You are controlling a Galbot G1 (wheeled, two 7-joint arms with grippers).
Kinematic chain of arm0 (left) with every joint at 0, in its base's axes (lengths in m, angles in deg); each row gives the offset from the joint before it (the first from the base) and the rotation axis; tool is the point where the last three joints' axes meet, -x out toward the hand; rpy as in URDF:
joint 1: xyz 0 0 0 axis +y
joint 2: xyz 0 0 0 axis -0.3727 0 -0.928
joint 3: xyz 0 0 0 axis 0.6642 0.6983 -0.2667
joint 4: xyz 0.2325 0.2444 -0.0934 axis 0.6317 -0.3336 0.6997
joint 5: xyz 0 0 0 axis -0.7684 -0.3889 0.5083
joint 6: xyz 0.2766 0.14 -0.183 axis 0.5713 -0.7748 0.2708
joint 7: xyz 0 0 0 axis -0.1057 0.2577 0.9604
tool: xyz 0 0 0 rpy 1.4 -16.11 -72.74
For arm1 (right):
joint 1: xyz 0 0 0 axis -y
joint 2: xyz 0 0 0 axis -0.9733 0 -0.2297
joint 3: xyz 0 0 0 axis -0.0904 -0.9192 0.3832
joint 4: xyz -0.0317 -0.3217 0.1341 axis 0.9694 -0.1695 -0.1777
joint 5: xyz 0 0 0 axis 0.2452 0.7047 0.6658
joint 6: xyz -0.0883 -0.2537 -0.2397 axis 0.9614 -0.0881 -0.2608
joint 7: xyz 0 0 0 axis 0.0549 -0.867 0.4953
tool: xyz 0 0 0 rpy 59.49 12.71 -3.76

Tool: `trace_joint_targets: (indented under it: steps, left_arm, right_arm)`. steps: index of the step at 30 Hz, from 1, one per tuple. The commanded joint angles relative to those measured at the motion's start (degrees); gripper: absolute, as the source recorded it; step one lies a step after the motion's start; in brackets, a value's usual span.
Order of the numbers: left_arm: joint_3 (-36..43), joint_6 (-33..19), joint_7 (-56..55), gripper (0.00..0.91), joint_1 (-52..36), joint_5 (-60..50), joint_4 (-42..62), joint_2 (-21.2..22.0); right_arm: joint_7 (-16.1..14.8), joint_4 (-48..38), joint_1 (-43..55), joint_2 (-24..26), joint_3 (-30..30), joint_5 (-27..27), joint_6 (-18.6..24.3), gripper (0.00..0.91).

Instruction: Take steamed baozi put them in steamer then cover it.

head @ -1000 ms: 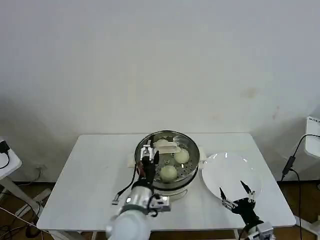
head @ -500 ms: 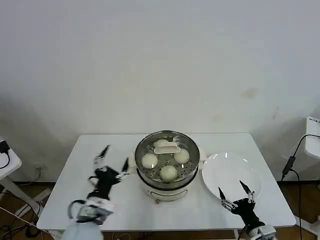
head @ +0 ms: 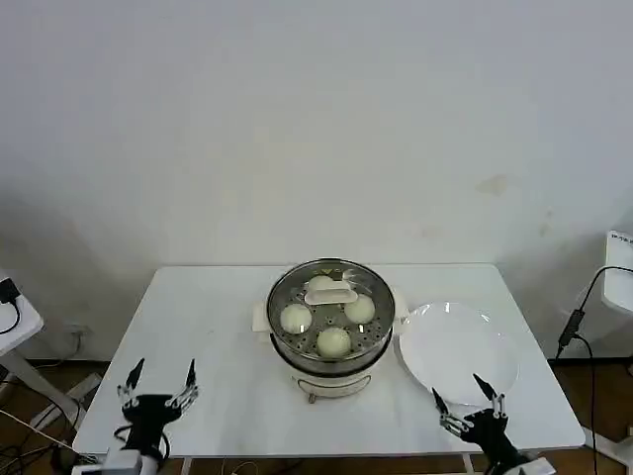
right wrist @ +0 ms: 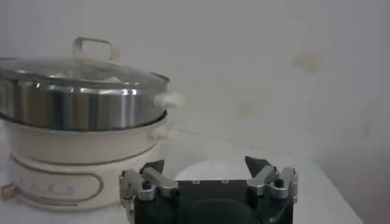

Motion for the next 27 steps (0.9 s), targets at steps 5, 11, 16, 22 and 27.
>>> trace_joint_targets:
  steps: [5,11,16,22,27]
  left_arm:
    - [-1.93,-2.56,-1.97,0.907,8.59,4.98,1.4,2.77]
    - [-0.81,-2.46,-0.99,0.907,8.82,3.41,1.21,2.79]
    - [-0.08,-2.42,-0.7,0.907,8.85,2.0,1.0,2.98]
    - [0.16,-2.36,-0.48,0.907,9.1,1.84,0.47,3.15]
    - [1.05,-2.35,-0.35,0.907,9.54,1.08,0.6,3.51]
  right_arm:
    - [2.71,-0.71,-1.64,7.02,-3.9,-6.92,0.82,0.907]
    - [2.82,-0.87,-1.65,6.59,-4.51,-6.6,1.82,0.907]
    - [2.81,-0.76,-1.67,6.58,-4.27,-6.82,1.85,0.907]
    - [2.99,-0.25,-1.87,6.46,-4.5,-6.78,1.47,0.907]
    - [4.06,-0.27,-1.56,6.72,-5.05,-6.44,-0.79,0.907]
